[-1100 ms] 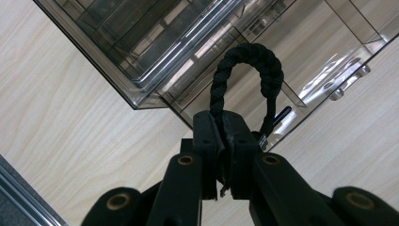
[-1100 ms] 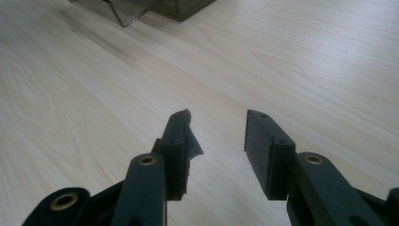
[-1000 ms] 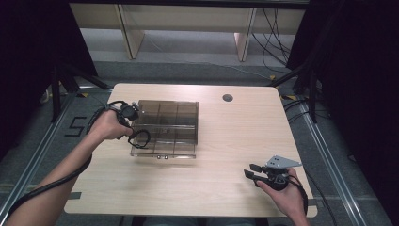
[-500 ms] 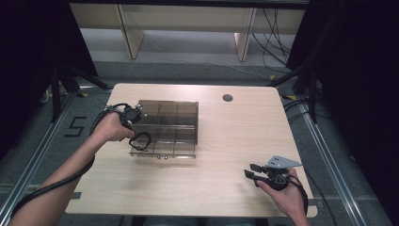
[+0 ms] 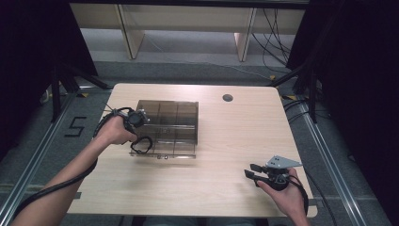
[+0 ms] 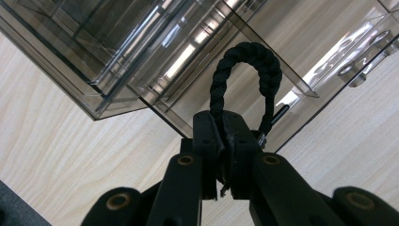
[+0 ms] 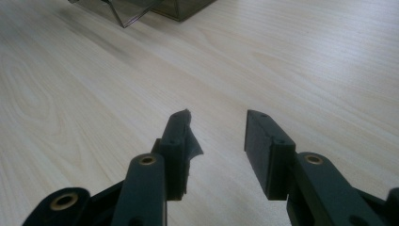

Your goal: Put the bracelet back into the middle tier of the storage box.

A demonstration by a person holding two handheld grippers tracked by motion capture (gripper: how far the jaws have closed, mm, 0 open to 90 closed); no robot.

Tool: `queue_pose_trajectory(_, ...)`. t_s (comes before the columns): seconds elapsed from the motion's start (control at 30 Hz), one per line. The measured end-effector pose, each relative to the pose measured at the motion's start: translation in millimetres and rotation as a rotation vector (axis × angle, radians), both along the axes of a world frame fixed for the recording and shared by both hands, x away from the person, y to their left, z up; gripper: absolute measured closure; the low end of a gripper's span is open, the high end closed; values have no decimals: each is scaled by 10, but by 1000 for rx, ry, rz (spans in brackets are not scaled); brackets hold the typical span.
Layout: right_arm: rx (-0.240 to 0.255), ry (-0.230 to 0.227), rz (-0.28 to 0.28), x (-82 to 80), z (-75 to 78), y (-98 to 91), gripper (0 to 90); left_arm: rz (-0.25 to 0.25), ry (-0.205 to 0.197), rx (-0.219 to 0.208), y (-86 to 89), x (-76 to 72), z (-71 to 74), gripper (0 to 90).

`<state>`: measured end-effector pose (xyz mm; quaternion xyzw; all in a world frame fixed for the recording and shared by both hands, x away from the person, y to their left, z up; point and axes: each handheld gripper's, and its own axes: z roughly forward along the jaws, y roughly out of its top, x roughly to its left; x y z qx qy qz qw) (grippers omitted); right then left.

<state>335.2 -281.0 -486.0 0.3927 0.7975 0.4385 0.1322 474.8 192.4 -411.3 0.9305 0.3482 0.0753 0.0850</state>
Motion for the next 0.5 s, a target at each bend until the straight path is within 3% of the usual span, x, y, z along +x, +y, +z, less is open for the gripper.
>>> queue_pose_trajectory(0.07,-7,-17,7,15,-3,-14,618,-12,-1,6,4,5,-12,845)
queue_pose_trajectory(0.27,-8,-14,6,15,-4,-14,618,-22,16,26,-10,9,-13,845)
queue_pose_trajectory(0.3,0,4,-1,-1,0,0,618,-10,6,10,-22,-1,-37,844)
queue_pose_trajectory(0.5,-7,-16,7,14,-2,-14,618,-25,17,28,-30,3,-58,844)
